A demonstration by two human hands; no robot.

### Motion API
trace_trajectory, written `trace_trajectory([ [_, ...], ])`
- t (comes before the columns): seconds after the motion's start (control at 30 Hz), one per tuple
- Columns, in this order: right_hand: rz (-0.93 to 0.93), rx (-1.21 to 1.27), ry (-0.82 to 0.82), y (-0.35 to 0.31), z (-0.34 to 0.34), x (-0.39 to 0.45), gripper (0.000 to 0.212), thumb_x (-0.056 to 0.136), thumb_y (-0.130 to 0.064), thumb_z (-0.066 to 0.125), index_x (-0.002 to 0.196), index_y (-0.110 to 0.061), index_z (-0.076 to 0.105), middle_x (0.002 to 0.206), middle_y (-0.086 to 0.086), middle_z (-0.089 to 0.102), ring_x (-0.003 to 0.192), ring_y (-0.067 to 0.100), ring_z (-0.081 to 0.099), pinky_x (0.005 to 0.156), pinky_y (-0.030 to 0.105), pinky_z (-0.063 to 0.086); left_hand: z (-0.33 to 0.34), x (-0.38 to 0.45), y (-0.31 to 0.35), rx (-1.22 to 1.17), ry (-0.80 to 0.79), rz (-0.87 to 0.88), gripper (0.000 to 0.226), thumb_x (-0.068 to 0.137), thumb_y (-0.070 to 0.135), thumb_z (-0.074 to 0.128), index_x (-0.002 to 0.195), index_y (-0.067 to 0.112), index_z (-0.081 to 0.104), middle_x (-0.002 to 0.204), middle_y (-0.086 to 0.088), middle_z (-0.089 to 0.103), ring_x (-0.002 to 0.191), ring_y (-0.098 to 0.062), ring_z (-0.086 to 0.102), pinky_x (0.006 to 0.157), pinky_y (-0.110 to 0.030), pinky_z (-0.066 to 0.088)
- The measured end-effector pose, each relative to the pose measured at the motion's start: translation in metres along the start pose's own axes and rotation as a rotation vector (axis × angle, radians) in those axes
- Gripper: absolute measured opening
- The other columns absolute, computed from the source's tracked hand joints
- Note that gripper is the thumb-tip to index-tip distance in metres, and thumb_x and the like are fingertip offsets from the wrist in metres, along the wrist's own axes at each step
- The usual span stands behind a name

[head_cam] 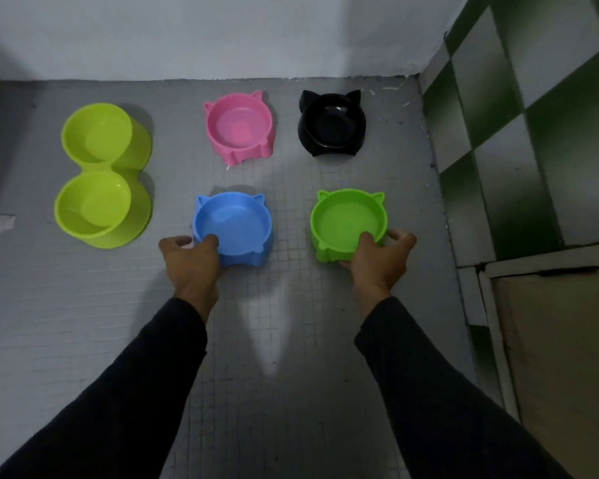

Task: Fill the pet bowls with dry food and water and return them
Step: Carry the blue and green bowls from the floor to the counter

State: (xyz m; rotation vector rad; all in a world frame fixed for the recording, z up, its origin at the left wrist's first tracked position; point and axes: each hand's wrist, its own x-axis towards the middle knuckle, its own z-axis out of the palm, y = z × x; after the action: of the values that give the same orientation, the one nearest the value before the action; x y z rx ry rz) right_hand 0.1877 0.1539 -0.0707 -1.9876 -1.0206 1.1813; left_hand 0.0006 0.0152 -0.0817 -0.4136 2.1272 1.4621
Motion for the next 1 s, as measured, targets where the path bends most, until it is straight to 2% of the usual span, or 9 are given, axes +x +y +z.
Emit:
trace_trajectory([
  [0.1,-0.012,0.055,-0.068,-0.001,-0.003,-0.017,0.050,0.075,-0.021,0.062,0.123,-0.031,0.055,0.123,0.004,0.061,0.108,0.034,0.064,0.080,0.057,0.060,-0.006,-0.011,0.001,-0.149,-0.097,-0.015,0.047,0.087,0.006,0.070,0.125,0.029,0.053,0.117,-0.005,0.057,0.100,-0.027,0.065,0.060,-0.042,0.064],
  [0.2,0.010,0.135,-0.122,-0.008,-0.008,-0.037,0.058,0.075,-0.019,0.062,0.129,-0.039,0.058,0.128,0.000,0.061,0.106,0.030,0.063,0.060,0.054,0.062,-0.013,-0.022,0.010,-0.228,-0.136,-0.047,0.044,0.089,0.003,0.069,0.124,0.029,0.060,0.120,-0.008,0.061,0.103,-0.031,0.068,0.061,-0.041,0.063],
  [0.23,0.017,0.151,-0.131,-0.012,-0.010,-0.044,0.060,0.075,-0.018,0.062,0.132,-0.039,0.058,0.131,0.001,0.061,0.107,0.030,0.063,0.060,0.054,0.062,-0.016,-0.026,0.013,-0.233,-0.140,-0.047,0.043,0.089,0.003,0.069,0.124,0.028,0.061,0.120,-0.008,0.062,0.104,-0.032,0.068,0.061,-0.041,0.063],
  [0.37,0.000,0.118,-0.156,-0.034,-0.025,-0.070,0.065,0.080,-0.016,0.062,0.142,-0.034,0.055,0.137,0.003,0.060,0.117,0.030,0.062,0.081,0.056,0.060,-0.030,-0.048,0.033,-0.239,-0.178,-0.001,0.046,0.090,0.003,0.066,0.130,0.024,0.065,0.115,-0.007,0.068,0.102,-0.032,0.070,0.058,-0.037,0.062],
  [0.5,0.022,0.154,-0.181,-0.068,-0.050,-0.097,0.063,0.085,-0.012,0.062,0.142,-0.037,0.054,0.135,0.001,0.059,0.112,0.027,0.062,0.072,0.054,0.063,-0.052,-0.080,0.070,-0.263,-0.199,0.013,0.048,0.091,0.004,0.066,0.136,0.022,0.062,0.109,-0.005,0.070,0.097,-0.029,0.071,0.059,-0.038,0.061],
  [0.6,0.062,0.230,-0.213,-0.105,-0.078,-0.124,0.062,0.086,-0.008,0.061,0.138,-0.042,0.055,0.132,0.000,0.058,0.108,0.025,0.062,0.060,0.049,0.063,-0.074,-0.115,0.107,-0.277,-0.206,0.012,0.044,0.092,0.005,0.065,0.132,0.025,0.062,0.099,-0.001,0.072,0.093,-0.028,0.073,0.059,-0.038,0.061],
  [0.7,0.057,0.256,-0.246,-0.150,-0.111,-0.158,0.062,0.088,-0.007,0.063,0.137,-0.045,0.054,0.134,-0.001,0.056,0.110,0.024,0.061,0.060,0.047,0.063,-0.097,-0.157,0.156,-0.277,-0.228,0.030,0.049,0.094,0.004,0.064,0.139,0.021,0.059,0.098,0.000,0.073,0.093,-0.028,0.073,0.058,-0.038,0.061],
  [0.8,0.035,0.263,-0.264,-0.199,-0.141,-0.191,0.063,0.087,-0.008,0.063,0.136,-0.046,0.053,0.136,0.000,0.055,0.114,0.028,0.060,0.060,0.048,0.063,-0.119,-0.203,0.209,-0.272,-0.230,0.064,0.048,0.094,0.003,0.063,0.138,0.023,0.061,0.102,0.000,0.072,0.098,-0.030,0.072,0.057,-0.038,0.061],
  [1.0,0.002,0.304,-0.308,-0.304,-0.206,-0.257,0.064,0.088,-0.006,0.062,0.139,-0.043,0.052,0.137,-0.001,0.052,0.114,0.026,0.059,0.059,0.043,0.063,-0.163,-0.294,0.314,-0.267,-0.226,0.081,0.039,0.096,0.005,0.064,0.114,0.039,0.065,0.114,0.004,0.065,0.108,-0.033,0.070,0.060,-0.040,0.062],
])
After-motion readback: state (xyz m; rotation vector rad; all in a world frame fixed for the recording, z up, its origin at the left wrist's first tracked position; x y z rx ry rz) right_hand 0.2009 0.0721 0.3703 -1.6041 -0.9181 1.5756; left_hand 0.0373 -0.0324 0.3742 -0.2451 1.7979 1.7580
